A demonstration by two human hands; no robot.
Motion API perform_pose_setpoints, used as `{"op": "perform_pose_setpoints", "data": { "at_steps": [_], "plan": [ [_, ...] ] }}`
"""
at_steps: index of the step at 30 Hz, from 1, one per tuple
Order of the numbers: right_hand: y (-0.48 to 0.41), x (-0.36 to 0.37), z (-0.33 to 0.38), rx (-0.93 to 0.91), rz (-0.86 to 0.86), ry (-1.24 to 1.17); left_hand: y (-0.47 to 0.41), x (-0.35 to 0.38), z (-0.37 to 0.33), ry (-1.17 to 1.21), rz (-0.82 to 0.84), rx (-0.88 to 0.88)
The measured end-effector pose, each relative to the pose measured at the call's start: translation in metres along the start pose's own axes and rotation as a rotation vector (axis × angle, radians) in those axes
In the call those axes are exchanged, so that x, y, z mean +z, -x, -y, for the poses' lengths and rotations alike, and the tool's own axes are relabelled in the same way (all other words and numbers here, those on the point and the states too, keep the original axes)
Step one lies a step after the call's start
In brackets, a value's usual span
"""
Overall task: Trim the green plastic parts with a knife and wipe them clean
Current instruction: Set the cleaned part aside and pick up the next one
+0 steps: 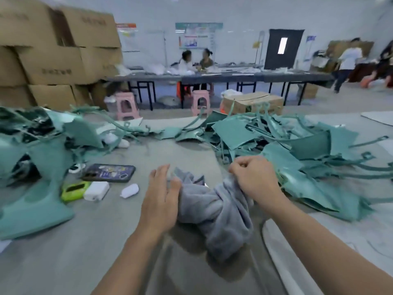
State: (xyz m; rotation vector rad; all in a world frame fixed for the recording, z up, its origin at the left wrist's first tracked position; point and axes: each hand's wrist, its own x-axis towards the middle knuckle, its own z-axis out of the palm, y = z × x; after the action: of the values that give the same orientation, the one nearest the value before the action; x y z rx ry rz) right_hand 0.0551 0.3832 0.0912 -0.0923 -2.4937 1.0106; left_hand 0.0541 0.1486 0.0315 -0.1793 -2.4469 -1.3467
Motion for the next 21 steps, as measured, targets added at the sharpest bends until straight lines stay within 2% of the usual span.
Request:
{"op": "perform_pose_setpoints", "data": {
  "at_steps": [4, 9, 12, 15, 21],
  "plan": [
    [-0.057, 0.03, -0.004, 0.017, 0.06, 0.246, -0.028, -0.004, 0.037, -0.051, -0.127, -0.057],
    [-0.118, 0.057, -0.008, 0.179, 0.424, 0.86, -0.037, 0.0, 0.055, 0.019, -0.095, -0.022],
    [-0.126, 0.077, -0.017, 0.225, 0.523, 0.902, -0.041, 0.002, 0.055, -0.015, -0.076, -0.002],
    [-0.121, 0.088, -0.022, 0.245, 0.416, 0.771, -0.041, -0.002, 0.052, 0.004, -0.101, -0.022],
    [-0.126, 0.053, -0.008, 0.108, 0.109, 0.599, -0.04, -0.004, 0.048, -0.004, -0.119, -0.108]
  ]
}}
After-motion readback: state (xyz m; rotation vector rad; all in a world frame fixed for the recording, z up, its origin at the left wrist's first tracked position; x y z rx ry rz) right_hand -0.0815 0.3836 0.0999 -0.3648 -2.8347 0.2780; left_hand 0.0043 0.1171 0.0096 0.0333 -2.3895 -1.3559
